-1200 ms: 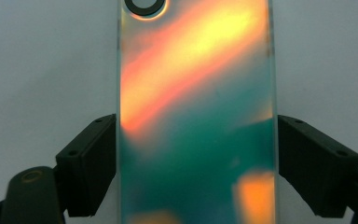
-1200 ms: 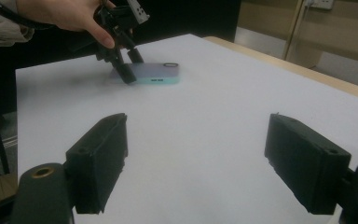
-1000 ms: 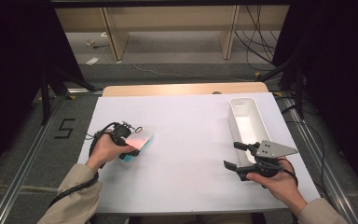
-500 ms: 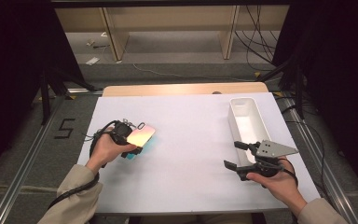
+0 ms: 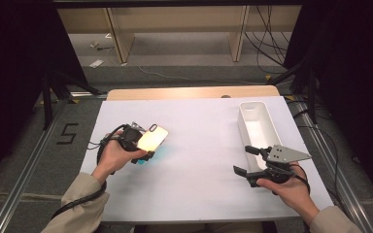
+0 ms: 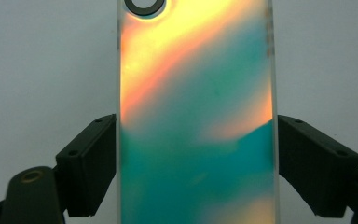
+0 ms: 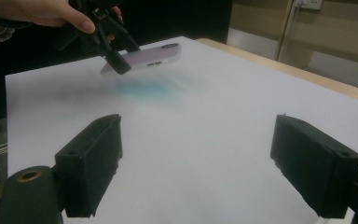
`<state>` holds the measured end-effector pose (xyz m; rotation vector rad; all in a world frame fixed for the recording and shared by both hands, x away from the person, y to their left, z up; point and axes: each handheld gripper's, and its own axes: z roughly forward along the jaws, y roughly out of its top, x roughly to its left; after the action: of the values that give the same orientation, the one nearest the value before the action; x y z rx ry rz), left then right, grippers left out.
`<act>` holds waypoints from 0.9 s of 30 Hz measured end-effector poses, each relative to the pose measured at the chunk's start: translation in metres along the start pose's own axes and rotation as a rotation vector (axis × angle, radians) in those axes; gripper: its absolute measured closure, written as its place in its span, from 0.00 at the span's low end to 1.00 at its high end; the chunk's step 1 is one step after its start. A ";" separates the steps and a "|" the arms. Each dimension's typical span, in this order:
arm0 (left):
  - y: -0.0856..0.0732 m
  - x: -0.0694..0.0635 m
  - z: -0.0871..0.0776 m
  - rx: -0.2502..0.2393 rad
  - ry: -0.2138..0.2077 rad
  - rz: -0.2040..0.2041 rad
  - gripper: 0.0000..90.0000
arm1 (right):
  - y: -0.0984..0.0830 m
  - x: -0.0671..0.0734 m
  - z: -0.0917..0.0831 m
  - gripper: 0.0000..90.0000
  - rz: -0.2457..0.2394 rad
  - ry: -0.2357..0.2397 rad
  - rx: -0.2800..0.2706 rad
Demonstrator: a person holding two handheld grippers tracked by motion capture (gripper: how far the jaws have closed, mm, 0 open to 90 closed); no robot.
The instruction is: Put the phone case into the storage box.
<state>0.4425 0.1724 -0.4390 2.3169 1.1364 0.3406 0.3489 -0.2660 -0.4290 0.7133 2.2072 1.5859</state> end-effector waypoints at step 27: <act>0.007 -0.030 -0.003 -0.127 -0.031 0.033 0.19 | 0.003 -0.001 0.004 0.18 0.022 -0.028 -0.012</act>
<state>0.4274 0.1461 -0.4320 2.2242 1.0319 0.3764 0.3528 -0.2626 -0.4273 0.7538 2.1752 1.5894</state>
